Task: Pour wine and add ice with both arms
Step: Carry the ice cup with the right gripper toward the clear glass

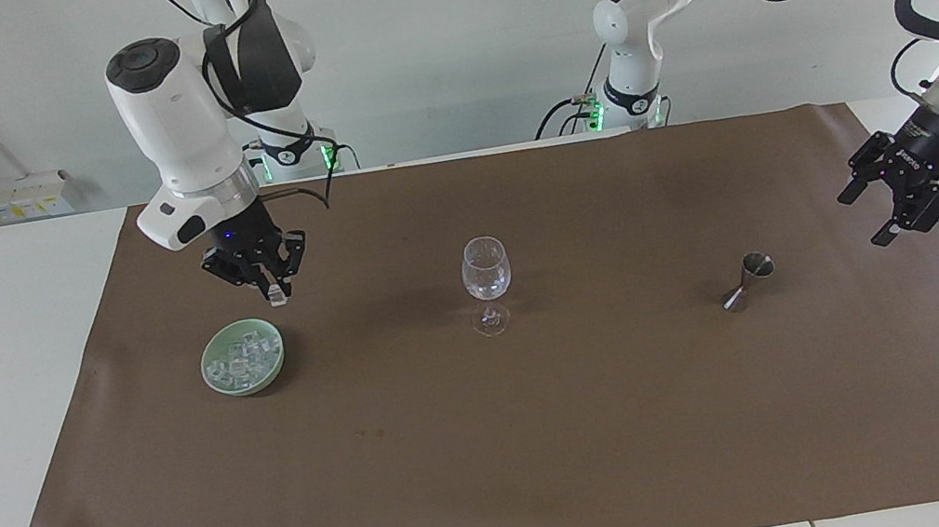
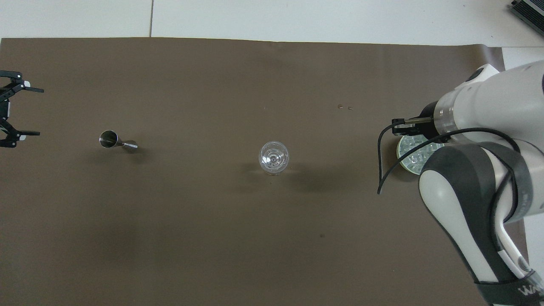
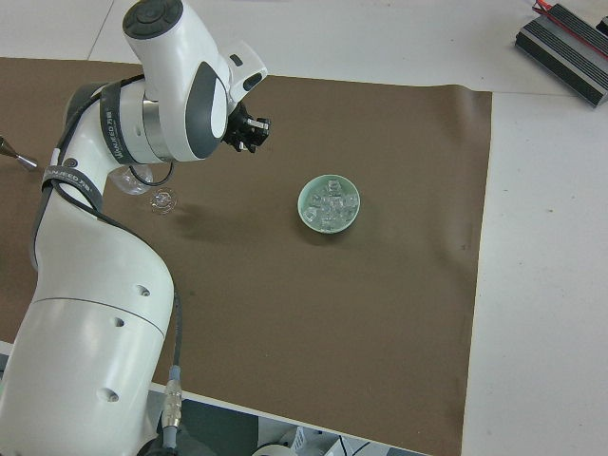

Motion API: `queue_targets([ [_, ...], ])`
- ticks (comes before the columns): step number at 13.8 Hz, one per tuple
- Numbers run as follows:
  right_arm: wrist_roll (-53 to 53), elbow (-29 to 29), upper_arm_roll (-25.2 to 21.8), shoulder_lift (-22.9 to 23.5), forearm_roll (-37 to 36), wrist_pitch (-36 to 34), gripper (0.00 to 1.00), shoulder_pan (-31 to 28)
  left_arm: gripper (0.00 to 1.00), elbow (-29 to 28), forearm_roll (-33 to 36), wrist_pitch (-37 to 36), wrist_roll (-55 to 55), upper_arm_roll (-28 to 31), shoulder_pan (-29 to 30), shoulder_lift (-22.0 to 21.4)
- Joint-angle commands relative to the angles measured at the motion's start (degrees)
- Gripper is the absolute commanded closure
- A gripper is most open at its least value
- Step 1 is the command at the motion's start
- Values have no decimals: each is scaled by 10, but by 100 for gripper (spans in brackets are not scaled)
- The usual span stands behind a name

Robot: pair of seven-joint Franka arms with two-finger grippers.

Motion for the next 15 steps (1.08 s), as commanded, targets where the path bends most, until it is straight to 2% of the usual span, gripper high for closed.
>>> queue_targets([
  [1, 77, 29, 43, 13, 47, -4, 100, -4, 0, 38, 42, -37, 67, 5, -8, 11],
  [5, 213, 21, 114, 18, 49, 52, 100, 14, 0, 64, 81, -66, 202, 3, -14, 0],
  [11, 307, 14, 116, 47, 49, 126, 100, 73, 0, 64, 96, -117, 335, 2, -18, -73],
  [15, 334, 6, 116, 57, 49, 148, 100, 91, 0, 65, 96, -118, 459, 8, -18, -92],
])
